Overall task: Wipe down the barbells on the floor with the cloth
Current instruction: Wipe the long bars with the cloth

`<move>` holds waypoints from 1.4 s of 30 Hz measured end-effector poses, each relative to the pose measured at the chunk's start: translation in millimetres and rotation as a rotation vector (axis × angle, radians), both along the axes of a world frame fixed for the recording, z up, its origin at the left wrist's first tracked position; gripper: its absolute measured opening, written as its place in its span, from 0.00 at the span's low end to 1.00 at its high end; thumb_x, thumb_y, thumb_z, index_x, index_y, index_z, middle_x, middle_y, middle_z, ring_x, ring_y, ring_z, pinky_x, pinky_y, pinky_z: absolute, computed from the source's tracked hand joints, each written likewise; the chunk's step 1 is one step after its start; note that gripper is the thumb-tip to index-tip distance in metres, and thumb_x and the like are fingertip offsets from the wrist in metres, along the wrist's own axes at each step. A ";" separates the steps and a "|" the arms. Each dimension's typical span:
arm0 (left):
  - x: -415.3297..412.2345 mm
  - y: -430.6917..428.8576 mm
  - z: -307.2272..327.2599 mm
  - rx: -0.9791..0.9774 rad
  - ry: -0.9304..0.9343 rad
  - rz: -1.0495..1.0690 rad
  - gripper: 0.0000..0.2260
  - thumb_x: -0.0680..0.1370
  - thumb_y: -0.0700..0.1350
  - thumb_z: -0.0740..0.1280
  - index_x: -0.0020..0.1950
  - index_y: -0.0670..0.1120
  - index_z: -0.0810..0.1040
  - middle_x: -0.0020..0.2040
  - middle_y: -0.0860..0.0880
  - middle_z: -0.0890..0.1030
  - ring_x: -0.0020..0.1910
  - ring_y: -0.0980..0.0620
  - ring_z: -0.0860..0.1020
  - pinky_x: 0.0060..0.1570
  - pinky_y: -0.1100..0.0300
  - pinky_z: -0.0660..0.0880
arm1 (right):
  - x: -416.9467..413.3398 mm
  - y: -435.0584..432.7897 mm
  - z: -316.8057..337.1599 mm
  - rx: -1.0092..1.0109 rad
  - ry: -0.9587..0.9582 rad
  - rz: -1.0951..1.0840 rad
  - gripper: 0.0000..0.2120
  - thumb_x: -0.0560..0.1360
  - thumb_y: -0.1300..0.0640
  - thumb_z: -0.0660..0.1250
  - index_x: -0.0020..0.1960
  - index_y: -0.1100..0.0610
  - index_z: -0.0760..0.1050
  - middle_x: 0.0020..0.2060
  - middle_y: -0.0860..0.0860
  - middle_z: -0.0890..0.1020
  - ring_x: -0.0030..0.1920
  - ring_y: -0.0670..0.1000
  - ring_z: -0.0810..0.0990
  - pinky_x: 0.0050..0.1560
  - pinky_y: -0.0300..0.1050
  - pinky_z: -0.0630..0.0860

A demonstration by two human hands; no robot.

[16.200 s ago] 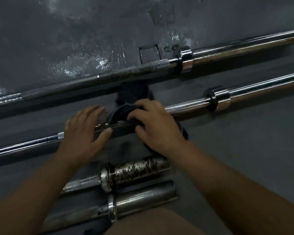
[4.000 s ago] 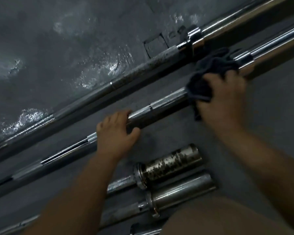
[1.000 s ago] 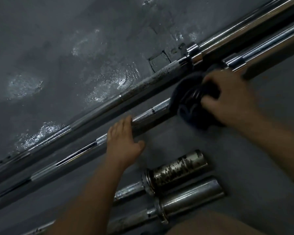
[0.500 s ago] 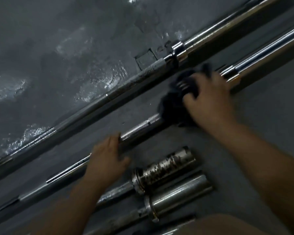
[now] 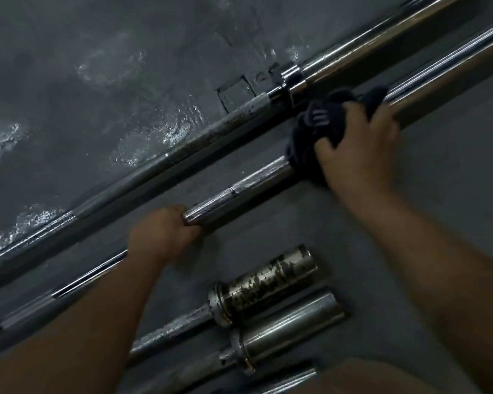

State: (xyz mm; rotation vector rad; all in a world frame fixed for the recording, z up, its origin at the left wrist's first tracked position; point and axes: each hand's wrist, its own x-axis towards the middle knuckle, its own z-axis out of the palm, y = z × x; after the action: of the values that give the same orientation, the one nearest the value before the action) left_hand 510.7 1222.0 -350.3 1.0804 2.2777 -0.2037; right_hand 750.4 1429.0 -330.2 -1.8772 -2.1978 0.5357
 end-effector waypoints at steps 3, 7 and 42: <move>-12.1 6.5 6.4 -0.032 -0.134 0.056 0.14 0.69 0.58 0.69 0.46 0.50 0.77 0.44 0.46 0.82 0.46 0.44 0.80 0.42 0.56 0.74 | -34.7 -54.6 -3.4 -0.056 0.053 0.242 0.30 0.69 0.48 0.71 0.69 0.50 0.70 0.66 0.61 0.68 0.63 0.65 0.68 0.60 0.58 0.74; 15.4 -13.6 -3.0 0.265 0.293 -0.024 0.11 0.69 0.47 0.72 0.46 0.46 0.73 0.42 0.43 0.77 0.43 0.40 0.77 0.41 0.51 0.71 | -47.7 -56.8 7.1 -0.170 0.164 0.630 0.27 0.70 0.48 0.71 0.68 0.47 0.71 0.64 0.55 0.68 0.64 0.60 0.67 0.58 0.55 0.76; 78.0 -79.8 1.5 0.186 0.046 0.053 0.37 0.74 0.66 0.47 0.80 0.54 0.38 0.79 0.50 0.35 0.77 0.51 0.33 0.72 0.54 0.28 | 28.2 -36.5 0.1 -0.010 -0.059 0.037 0.26 0.71 0.51 0.68 0.69 0.46 0.70 0.63 0.63 0.70 0.61 0.66 0.70 0.61 0.59 0.71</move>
State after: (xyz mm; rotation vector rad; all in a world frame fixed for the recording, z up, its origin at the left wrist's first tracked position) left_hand 588.7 1142.2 -348.9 1.1167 2.4006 0.0049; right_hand 778.5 1392.5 -330.0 -1.8841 -2.2755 0.5044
